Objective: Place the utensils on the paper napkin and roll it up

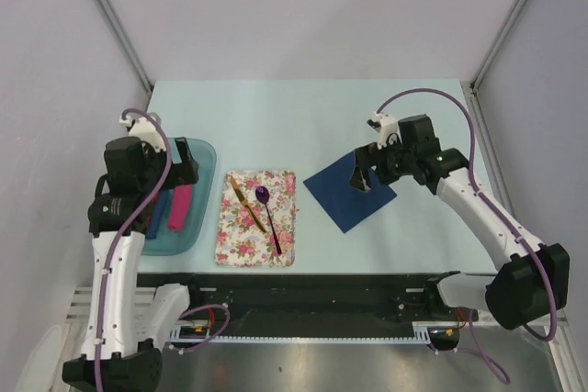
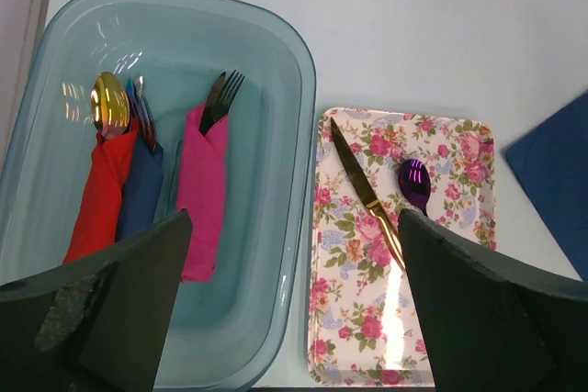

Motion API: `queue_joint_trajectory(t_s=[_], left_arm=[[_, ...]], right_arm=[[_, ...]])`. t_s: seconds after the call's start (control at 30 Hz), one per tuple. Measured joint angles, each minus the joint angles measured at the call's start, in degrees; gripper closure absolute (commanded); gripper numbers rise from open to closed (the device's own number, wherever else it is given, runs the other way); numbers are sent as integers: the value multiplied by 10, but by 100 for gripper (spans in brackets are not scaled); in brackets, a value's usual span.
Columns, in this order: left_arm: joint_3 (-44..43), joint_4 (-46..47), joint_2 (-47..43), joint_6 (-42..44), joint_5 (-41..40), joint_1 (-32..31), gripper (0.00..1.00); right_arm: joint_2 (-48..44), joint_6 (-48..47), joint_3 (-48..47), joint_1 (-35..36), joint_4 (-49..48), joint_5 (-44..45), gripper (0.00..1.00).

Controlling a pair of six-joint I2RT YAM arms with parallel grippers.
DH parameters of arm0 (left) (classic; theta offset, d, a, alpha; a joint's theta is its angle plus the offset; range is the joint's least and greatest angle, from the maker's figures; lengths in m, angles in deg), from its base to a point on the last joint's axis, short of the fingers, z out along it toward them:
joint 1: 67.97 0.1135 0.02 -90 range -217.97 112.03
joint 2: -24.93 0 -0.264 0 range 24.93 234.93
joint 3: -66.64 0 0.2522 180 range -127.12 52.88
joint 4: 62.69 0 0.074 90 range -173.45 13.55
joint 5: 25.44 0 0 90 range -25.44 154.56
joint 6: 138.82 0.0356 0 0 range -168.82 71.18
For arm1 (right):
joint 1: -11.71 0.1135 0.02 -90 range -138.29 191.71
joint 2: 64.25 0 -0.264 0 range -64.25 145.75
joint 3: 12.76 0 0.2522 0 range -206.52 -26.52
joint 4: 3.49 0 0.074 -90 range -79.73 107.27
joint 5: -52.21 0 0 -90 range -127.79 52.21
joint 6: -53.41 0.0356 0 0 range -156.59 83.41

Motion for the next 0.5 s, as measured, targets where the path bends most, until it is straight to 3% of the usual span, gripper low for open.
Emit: queue_joint_trajectory(t_s=[0.3, 0.5], left_arm=[[0, -4, 4, -16, 15, 33, 0], [0, -5, 17, -30, 27, 64, 0]], right_arm=[[70, 0, -48, 82, -24, 33, 0], [163, 1, -130, 170, -43, 69, 0]])
